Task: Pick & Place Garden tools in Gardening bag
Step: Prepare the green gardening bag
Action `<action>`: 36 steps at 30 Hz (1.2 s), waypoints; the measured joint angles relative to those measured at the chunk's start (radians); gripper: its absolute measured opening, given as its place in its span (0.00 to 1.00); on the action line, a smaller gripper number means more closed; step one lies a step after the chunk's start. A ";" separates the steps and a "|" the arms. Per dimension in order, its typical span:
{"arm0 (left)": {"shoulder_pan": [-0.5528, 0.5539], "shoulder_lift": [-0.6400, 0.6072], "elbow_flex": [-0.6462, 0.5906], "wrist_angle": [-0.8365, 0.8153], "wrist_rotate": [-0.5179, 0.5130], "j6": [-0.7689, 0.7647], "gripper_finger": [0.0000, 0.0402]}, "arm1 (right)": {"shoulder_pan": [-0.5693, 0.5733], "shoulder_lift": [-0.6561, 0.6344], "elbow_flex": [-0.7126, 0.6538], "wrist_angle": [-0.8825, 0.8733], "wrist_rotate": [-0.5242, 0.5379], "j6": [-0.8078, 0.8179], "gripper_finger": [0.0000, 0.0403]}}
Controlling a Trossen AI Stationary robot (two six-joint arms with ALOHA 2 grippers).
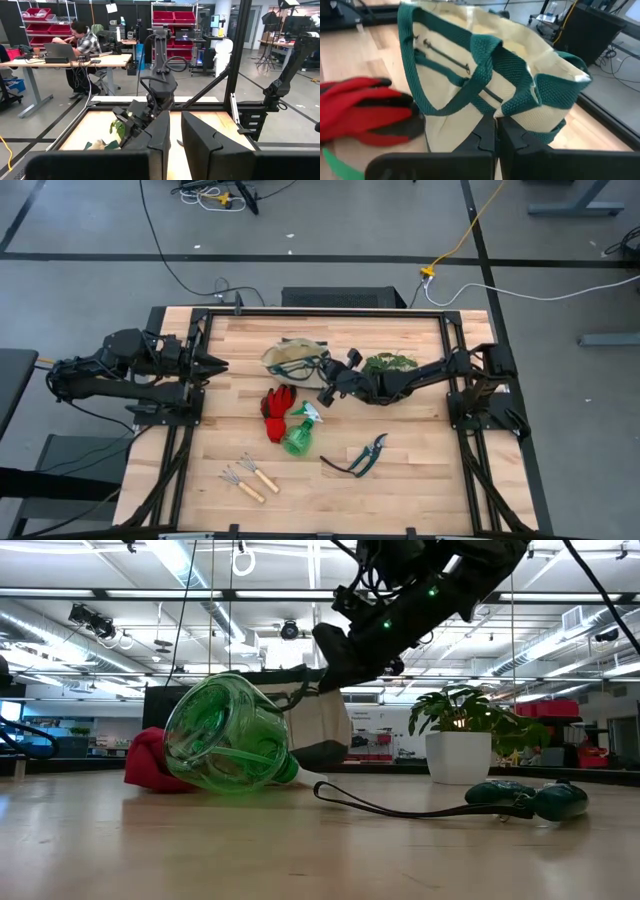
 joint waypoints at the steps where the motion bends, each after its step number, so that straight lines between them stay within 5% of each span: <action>1: 0.000 0.000 0.000 0.000 0.000 0.000 0.14 | 0.004 0.000 0.000 -0.007 0.000 0.000 0.00; 36: 0.000 0.000 0.000 0.000 0.000 -0.001 0.14 | 0.023 -0.001 0.000 -0.123 -0.157 0.048 0.08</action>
